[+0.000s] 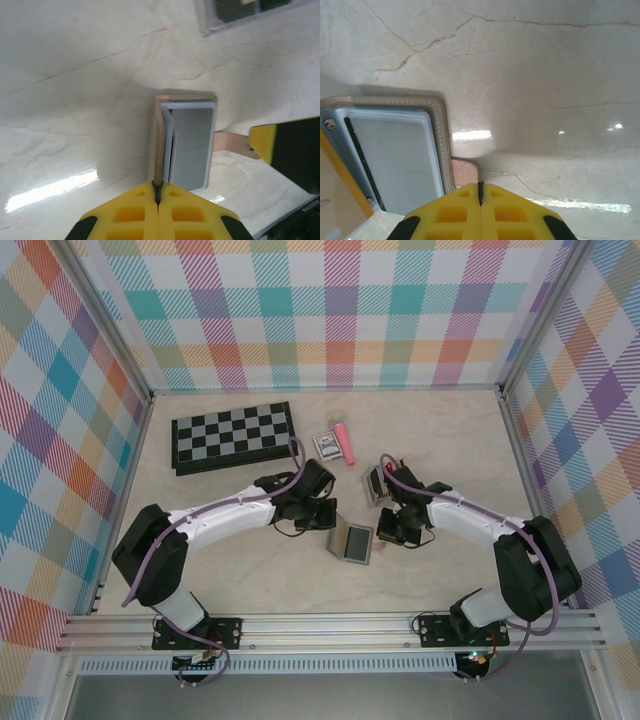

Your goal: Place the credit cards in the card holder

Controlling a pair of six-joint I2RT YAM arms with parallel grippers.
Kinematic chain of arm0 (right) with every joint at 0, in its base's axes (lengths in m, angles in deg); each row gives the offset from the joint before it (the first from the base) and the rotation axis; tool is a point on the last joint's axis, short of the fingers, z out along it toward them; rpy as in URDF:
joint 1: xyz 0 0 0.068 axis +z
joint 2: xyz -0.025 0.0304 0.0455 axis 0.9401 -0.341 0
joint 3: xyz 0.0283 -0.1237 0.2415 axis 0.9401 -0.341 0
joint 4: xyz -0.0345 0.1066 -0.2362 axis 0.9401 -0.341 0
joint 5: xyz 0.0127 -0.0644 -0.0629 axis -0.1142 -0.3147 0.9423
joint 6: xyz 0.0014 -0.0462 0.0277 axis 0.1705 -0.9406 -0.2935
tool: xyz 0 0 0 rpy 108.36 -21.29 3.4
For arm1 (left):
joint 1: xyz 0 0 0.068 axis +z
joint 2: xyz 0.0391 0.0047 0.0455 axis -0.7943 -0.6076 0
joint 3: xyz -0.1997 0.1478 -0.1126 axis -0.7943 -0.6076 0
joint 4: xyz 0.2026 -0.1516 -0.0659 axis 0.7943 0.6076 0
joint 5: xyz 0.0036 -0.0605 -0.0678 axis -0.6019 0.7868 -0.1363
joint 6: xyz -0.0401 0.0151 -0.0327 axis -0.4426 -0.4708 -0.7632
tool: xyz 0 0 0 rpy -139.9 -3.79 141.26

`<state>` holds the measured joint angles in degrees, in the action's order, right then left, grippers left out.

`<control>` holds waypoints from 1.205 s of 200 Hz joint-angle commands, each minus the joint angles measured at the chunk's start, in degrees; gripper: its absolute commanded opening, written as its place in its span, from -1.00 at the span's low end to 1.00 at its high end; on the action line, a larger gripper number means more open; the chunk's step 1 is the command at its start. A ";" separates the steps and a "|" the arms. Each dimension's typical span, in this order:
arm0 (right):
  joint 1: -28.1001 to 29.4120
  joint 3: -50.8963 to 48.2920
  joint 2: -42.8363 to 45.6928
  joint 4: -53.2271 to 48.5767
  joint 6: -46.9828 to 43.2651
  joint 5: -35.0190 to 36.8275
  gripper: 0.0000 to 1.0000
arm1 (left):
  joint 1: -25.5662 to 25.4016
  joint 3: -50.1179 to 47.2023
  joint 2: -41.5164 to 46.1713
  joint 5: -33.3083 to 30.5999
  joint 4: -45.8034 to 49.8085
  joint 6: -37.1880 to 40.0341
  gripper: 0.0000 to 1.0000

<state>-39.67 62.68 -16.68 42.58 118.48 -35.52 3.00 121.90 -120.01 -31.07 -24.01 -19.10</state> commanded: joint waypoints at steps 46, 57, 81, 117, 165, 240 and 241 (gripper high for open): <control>-0.60 -2.84 2.65 0.79 1.85 0.24 -0.81 | -6.93 8.63 -11.55 5.29 0.14 -2.12 -0.75; -0.86 -3.15 3.34 0.40 1.76 0.43 -0.74 | -6.85 7.28 -10.62 6.13 -2.47 -3.01 -0.48; -0.87 -3.26 4.68 0.12 0.98 -0.57 -0.63 | -5.95 4.87 -7.54 9.91 -6.94 -2.89 -0.26; -0.83 -3.42 6.77 -0.89 0.78 -1.31 -0.59 | -2.80 -1.93 -0.82 11.08 -12.06 -3.91 -0.03; -0.88 -3.53 7.00 -1.16 0.26 -2.39 -0.68 | 1.12 -7.16 4.68 10.68 -14.46 -4.10 0.03; -0.69 -2.03 5.74 1.06 -0.40 -6.23 -0.35 | 3.02 -9.45 2.60 6.61 -9.93 -4.70 -0.05; -0.69 -2.03 5.62 1.06 -0.45 -6.33 -0.35 | 3.05 -9.46 2.58 6.64 -10.01 -4.69 -0.05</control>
<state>-40.35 59.86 -9.18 43.15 118.85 -38.84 5.25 113.46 -115.80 -23.75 -35.25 -23.07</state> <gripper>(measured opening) 0.325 0.475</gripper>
